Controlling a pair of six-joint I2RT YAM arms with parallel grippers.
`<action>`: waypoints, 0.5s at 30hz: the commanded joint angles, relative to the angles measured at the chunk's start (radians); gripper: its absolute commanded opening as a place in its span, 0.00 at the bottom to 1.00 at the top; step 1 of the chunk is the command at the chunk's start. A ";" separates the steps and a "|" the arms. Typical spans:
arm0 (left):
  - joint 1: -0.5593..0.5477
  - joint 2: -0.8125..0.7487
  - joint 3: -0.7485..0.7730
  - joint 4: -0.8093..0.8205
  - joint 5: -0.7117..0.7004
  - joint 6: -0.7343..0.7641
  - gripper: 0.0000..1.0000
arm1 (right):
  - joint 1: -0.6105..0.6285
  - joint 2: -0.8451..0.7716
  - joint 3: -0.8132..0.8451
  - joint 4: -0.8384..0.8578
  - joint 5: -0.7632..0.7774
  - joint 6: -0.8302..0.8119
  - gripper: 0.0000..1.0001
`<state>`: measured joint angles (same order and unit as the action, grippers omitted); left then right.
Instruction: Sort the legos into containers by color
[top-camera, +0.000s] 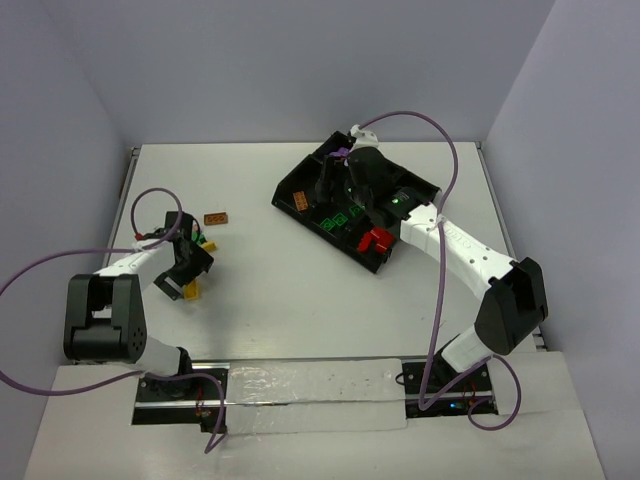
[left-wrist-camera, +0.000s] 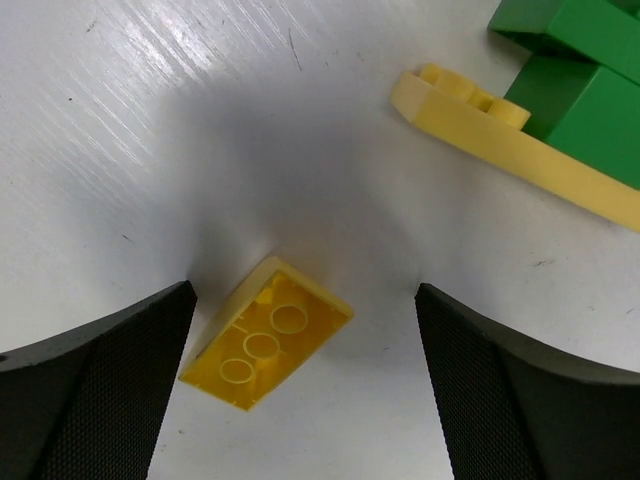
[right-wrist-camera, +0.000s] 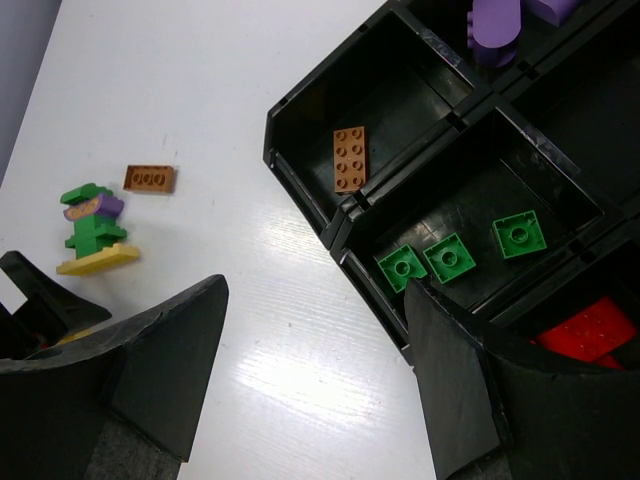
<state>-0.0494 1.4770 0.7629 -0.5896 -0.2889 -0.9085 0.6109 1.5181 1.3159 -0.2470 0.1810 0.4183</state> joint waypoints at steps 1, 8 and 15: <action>0.005 -0.010 -0.043 0.084 0.073 -0.030 0.99 | 0.004 -0.035 0.002 0.023 0.018 0.001 0.79; 0.005 -0.055 -0.066 0.074 0.077 -0.038 0.77 | 0.012 -0.026 0.016 0.018 0.008 0.013 0.79; -0.013 -0.081 -0.079 0.077 0.088 -0.046 0.44 | 0.021 -0.024 0.031 0.006 0.015 0.016 0.79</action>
<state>-0.0504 1.4106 0.7045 -0.5460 -0.2511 -0.9268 0.6210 1.5181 1.3163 -0.2481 0.1801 0.4267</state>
